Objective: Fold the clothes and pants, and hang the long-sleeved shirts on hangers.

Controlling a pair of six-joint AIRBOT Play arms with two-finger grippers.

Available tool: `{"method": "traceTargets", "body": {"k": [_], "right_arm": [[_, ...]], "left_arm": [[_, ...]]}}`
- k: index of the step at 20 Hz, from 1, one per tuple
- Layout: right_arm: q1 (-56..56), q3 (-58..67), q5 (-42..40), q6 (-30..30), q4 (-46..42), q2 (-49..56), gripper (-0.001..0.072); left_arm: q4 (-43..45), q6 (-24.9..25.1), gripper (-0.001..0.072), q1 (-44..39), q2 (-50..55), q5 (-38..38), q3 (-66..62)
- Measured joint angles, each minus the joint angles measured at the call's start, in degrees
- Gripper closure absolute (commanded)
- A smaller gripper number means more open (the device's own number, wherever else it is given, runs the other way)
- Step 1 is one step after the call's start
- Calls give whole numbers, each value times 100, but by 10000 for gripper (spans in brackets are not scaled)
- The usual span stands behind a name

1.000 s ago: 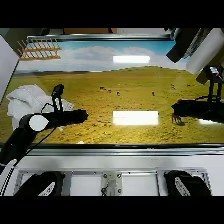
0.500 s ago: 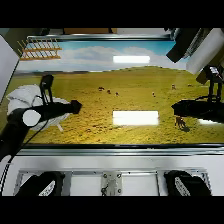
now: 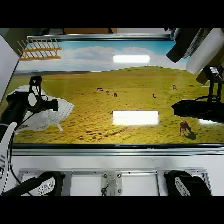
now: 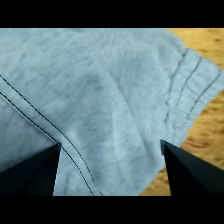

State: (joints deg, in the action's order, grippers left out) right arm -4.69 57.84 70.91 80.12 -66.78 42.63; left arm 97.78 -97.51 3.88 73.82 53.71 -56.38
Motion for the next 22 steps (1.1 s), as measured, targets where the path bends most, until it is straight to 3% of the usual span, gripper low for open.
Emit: {"method": "traceTargets", "body": {"k": [1, 3, 4, 8, 11, 14, 19, 20, 22], "right_arm": [[0, 0, 0, 0, 0, 0, 683], [0, 0, 0, 0, -2, 0, 683], [0, 0, 0, 0, 0, 0, 683], [0, 0, 0, 0, 0, 0, 683], [0, 0, 0, 0, -2, 0, 683], [0, 0, 0, 0, 0, 0, 683], [0, 0, -7, 0, 0, 11, 683], [0, -2, -7, 0, 0, 17, 683], [0, -2, -11, 0, 0, 22, 683]], "left_arm": [[42, -37, 207, 46, 214, 55, -15], [83, -81, 642, 98, 503, 179, -35], [85, -105, 684, 111, 590, 229, -48], [-26, -122, 684, -96, 413, 435, -319], [-603, 76, 685, -745, -68, 413, -752], [-1300, 225, 684, -1923, -461, 173, -1200], [-1711, 470, 683, -4264, -367, -238, -1797], [-1755, 514, 648, -4636, -245, -267, -1928], [-1779, 575, 81, -5097, 0, -271, -2212]]}}
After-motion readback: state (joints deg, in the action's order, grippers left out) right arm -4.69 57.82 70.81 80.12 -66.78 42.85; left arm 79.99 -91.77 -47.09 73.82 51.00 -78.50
